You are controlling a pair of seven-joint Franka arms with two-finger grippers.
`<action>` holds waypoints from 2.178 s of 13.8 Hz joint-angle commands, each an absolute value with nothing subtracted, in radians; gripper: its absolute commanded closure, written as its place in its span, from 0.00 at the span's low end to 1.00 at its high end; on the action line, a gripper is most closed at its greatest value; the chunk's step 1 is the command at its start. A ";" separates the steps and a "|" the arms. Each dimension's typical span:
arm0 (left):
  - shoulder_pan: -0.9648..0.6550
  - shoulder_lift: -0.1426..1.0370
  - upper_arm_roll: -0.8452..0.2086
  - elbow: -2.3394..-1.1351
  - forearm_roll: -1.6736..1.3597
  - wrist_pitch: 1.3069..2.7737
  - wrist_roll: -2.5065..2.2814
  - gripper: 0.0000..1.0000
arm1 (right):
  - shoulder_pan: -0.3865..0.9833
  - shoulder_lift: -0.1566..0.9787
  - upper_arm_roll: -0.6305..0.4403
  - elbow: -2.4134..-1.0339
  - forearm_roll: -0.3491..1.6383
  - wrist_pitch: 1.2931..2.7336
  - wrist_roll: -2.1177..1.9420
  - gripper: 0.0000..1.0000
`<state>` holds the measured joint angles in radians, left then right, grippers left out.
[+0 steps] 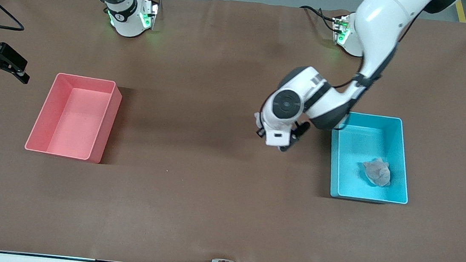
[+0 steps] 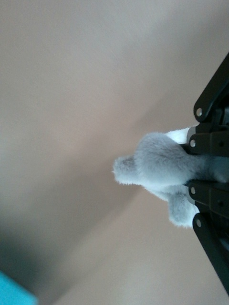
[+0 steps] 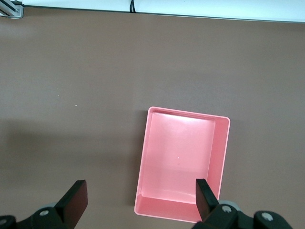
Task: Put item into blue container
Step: 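Lower the plush into the blue box while the right gripper retracts, then open the left gripper and withdraw it from the blue box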
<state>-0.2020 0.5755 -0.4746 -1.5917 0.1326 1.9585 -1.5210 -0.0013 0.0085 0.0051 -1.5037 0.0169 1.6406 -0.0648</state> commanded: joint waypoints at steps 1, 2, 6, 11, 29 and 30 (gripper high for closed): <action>-0.102 0.508 -0.479 -1.583 0.146 1.866 -1.335 1.00 | -0.021 0.014 0.025 -1.488 0.006 1.634 -0.072 0.00; -0.051 0.483 -0.479 -1.583 0.146 1.830 -1.242 1.00 | -0.021 0.014 0.026 -1.488 0.008 1.635 -0.069 0.00; 0.118 0.472 -0.482 -1.589 0.146 1.776 -0.947 1.00 | -0.034 0.014 0.025 -1.468 0.011 1.634 -0.072 0.00; 0.297 0.489 -0.479 -1.621 0.147 1.755 -0.628 1.00 | -0.037 0.014 0.026 -1.468 0.011 1.629 -0.072 0.00; 0.324 0.480 -0.482 -1.322 0.311 1.648 -0.310 0.00 | -0.031 0.018 0.028 -1.468 0.015 1.629 0.037 0.00; 0.324 0.465 -0.483 -1.310 0.307 1.622 -0.310 0.00 | -0.031 0.018 0.028 -1.468 0.015 1.629 0.037 0.00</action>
